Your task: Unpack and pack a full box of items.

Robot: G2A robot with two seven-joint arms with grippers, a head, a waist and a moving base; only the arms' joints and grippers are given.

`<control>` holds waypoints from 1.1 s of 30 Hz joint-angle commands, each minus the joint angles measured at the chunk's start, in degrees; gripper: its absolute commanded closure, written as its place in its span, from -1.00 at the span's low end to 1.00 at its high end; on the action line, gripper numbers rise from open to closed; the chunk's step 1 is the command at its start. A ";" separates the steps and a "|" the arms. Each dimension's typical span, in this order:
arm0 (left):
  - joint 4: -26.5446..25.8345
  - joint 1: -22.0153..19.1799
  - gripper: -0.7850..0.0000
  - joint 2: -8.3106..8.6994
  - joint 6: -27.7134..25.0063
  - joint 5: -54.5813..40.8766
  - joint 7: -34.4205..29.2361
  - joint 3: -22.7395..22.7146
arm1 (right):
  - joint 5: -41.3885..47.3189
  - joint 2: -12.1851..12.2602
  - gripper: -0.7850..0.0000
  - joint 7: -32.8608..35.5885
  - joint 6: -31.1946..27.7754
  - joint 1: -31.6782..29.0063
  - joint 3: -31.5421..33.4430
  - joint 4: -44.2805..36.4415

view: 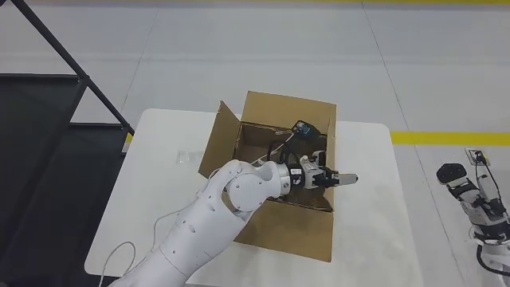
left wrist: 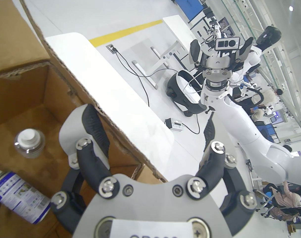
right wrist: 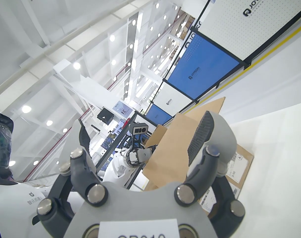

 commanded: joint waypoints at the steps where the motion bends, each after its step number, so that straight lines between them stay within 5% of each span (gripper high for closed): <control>1: 2.62 -1.93 -1.00 -1.23 0.02 -1.79 -0.17 1.99 | 1.50 0.16 -1.00 0.34 -0.57 -0.60 1.09 0.98; 10: 15.86 -9.14 -1.00 -7.39 -0.87 -8.36 -2.13 9.52 | 6.21 0.80 -1.00 1.48 -2.28 -2.42 4.79 5.95; 22: 29.88 -13.16 -1.00 -14.39 -2.78 -12.09 -3.76 14.40 | 6.73 1.45 -1.00 3.07 -2.56 -1.73 5.20 8.38; 28: 32.58 -14.49 -1.00 -15.66 -6.58 -12.17 -1.16 13.34 | 5.68 1.55 -1.00 1.80 -2.29 -1.30 4.41 7.06; 33: 31.05 -15.42 -1.00 -13.62 -12.30 -11.15 2.14 8.74 | 4.30 1.52 -1.00 -1.42 -2.08 -1.63 4.39 3.24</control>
